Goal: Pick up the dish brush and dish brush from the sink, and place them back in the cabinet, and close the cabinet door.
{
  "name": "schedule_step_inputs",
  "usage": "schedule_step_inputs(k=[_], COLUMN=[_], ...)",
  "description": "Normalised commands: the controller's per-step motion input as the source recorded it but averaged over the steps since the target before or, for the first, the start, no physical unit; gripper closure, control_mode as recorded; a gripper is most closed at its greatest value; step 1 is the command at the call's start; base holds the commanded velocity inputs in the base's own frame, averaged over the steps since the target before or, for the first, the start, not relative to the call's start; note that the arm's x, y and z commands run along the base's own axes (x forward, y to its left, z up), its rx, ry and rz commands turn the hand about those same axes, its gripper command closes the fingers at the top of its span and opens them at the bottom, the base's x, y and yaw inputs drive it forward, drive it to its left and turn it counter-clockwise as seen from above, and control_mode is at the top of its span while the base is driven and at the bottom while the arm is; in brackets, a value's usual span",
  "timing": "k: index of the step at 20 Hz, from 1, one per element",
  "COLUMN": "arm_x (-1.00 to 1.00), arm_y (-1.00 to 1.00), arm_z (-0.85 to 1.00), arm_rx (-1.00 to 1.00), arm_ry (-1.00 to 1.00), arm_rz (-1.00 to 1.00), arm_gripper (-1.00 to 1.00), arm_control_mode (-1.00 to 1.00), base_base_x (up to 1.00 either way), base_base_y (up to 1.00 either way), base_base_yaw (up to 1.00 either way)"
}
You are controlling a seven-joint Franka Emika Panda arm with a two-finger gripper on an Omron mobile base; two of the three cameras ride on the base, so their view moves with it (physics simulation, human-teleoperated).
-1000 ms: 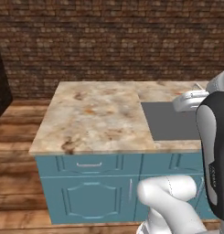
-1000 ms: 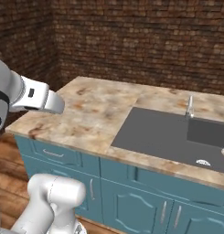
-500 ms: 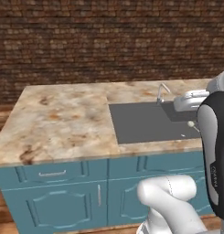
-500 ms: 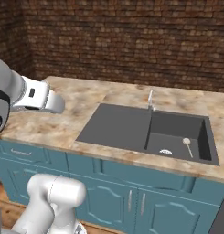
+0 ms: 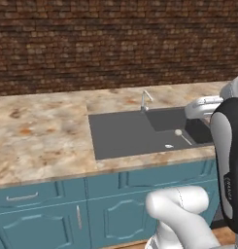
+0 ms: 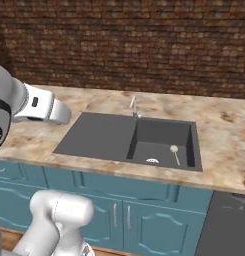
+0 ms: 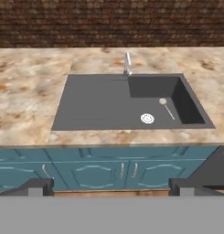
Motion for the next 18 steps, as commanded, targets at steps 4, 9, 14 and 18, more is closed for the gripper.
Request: schedule_step_inputs(k=[4, 9, 14, 18], arm_x=[0.0, 0.0, 0.0, 0.0], arm_y=[0.0, 0.0, 0.0, 0.0], arm_z=[0.0, 0.0, 0.0, 0.0], arm_rx=[0.0, 0.0, 0.0, 0.0], arm_ry=[0.0, 0.0, 0.0, 0.0], arm_rz=[0.0, 0.0, 0.0, 0.0], arm_gripper=[-1.0, -1.0, -1.0, -1.0], arm_control_mode=[1.0, 1.0, 1.0, 1.0], base_base_x=[0.28, 0.31, 0.37, 0.45], base_base_y=[-0.48, -0.53, -0.54, -0.51], base_base_yaw=[-0.1, -0.05, 0.0, 0.0])
